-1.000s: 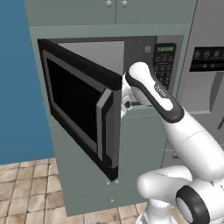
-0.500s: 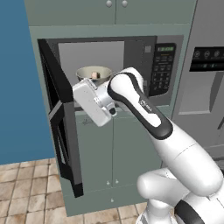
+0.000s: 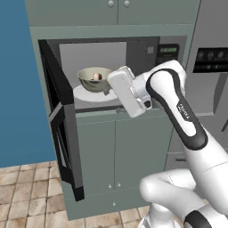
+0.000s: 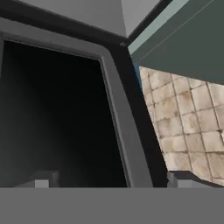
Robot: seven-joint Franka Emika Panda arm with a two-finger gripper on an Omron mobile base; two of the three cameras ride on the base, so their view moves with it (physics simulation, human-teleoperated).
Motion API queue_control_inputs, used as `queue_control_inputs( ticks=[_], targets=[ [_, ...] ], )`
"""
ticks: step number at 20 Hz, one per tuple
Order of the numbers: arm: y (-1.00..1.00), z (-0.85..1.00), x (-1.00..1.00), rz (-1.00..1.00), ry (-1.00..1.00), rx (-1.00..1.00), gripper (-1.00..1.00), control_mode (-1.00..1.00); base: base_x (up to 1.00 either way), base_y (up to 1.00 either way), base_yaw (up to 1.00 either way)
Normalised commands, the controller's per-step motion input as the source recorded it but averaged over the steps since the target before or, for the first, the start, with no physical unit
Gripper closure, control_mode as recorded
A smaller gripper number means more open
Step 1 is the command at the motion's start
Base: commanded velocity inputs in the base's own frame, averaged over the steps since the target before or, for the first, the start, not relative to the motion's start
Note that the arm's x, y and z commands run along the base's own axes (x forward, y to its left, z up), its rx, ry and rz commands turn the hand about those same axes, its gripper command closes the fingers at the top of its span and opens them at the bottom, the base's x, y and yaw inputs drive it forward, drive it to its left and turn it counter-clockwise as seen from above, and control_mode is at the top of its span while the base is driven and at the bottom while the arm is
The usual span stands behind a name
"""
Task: The microwave is finished heating the steak and sweet potato. Take the bowl containing the food and place it on the dining counter.
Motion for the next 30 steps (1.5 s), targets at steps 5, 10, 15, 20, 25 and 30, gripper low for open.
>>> queue_control_inputs(
  ticks=[5, 10, 15, 20, 25, 30],
  targets=[
    [-1.0, 0.01, 0.27, -0.35, -0.02, -0.08, -1.0, -1.0, 0.0, 0.0, 0.0],
    [-0.82, -0.01, 0.71, -0.39, 0.0, -0.08, -1.0, -1.0, 0.0, 0.0, 0.0],
    [-0.04, 0.01, 1.0, -0.22, -0.05, 0.0, -1.0, -1.0, 0.0, 0.0, 0.0],
    [0.0, -0.13, 1.0, -0.1, 0.0, 0.0, -1.0, -1.0, 0.0, 0.0, 0.0],
    [0.04, -0.07, 0.94, -0.05, 0.0, 0.0, -1.0, -1.0, 0.0, 0.0, 0.0],
    [0.2, -0.2, 0.66, 0.0, 0.02, 0.0, -1.0, -1.0, 0.0, 0.0, 0.0]
  ],
)
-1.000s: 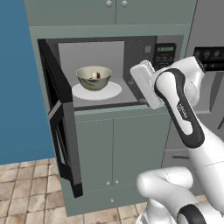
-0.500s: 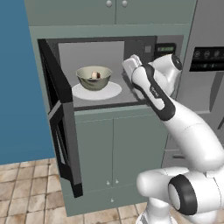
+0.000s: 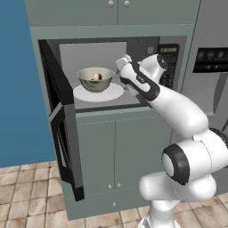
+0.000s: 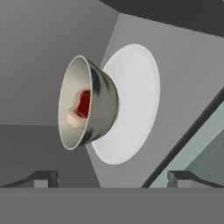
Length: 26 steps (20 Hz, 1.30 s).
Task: The microwave is finished heating the steak and sweet potato. Take the bowl containing the food and place it on the dining counter.
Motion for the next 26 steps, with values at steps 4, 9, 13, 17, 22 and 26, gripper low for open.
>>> queue_control_inputs(
  ticks=[4, 9, 13, 17, 22, 26],
  targets=[
    [0.24, -0.17, 0.58, 0.0, 0.03, 0.0, -1.0, -1.0, 0.0, 0.0, 0.0],
    [0.2, -0.23, 0.56, 0.0, 0.04, 0.0, -1.0, -1.0, 0.0, 0.0, 0.0],
    [0.16, -0.33, 0.56, 0.0, 0.07, 0.0, -1.0, -1.0, 0.0, 0.0, 0.0],
    [0.17, -0.24, 0.59, 0.0, 0.06, 0.0, -1.0, -1.0, 0.0, 0.0, 0.0],
    [0.11, -0.13, 0.55, 0.0, 0.03, 0.0, -1.0, -1.0, 0.0, 0.0, 0.0],
    [0.07, -0.09, 0.5, 0.0, 0.01, 0.0, -1.0, -1.0, 0.0, 0.0, 0.0]
  ],
)
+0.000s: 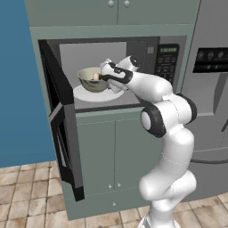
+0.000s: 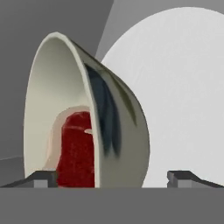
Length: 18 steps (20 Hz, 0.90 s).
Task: The microwave is finished heating the steak and sweet potato. Take the bowl containing the food and place it on the dining counter.
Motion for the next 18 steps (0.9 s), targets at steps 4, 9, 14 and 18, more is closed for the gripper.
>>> queue_control_inputs(
  ticks=[4, 9, 14, 18],
  targets=[
    [0.08, -0.14, 0.46, 0.0, 0.02, 0.0, -1.0, -1.0, 0.0, 0.0, 0.0],
    [0.13, -0.33, 0.36, 0.0, 0.06, -0.01, 1.0, -1.0, 0.0, 0.0, 0.0],
    [0.09, -0.4, 0.08, 0.0, 0.1, -0.03, 1.0, -1.0, 0.0, 0.0, 0.0],
    [0.0, 0.0, 0.0, 0.0, 0.01, 0.0, 1.0, -1.0, 0.0, 0.0, 0.0]
  ],
)
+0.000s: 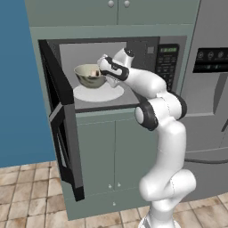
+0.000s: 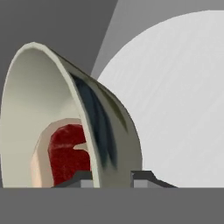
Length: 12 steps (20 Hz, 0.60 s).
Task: The microwave is finished heating the steak and sweet potato. Take the bowl containing the food and place it on the dining counter.
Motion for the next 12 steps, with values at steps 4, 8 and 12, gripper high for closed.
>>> queue_control_inputs(
  ticks=[4, 8, 12],
  targets=[
    [0.0, -0.01, -0.11, 0.0, 0.0, 0.0, 1.0, -1.0, 0.0, 0.0, 0.0],
    [0.0, -0.09, -0.48, 0.0, 0.0, 0.0, 1.0, -1.0, 0.0, 0.0, 0.0],
    [0.0, -0.03, -0.6, 0.0, 0.0, 0.0, 1.0, -1.0, 0.0, 0.0, 0.0]
  ],
)
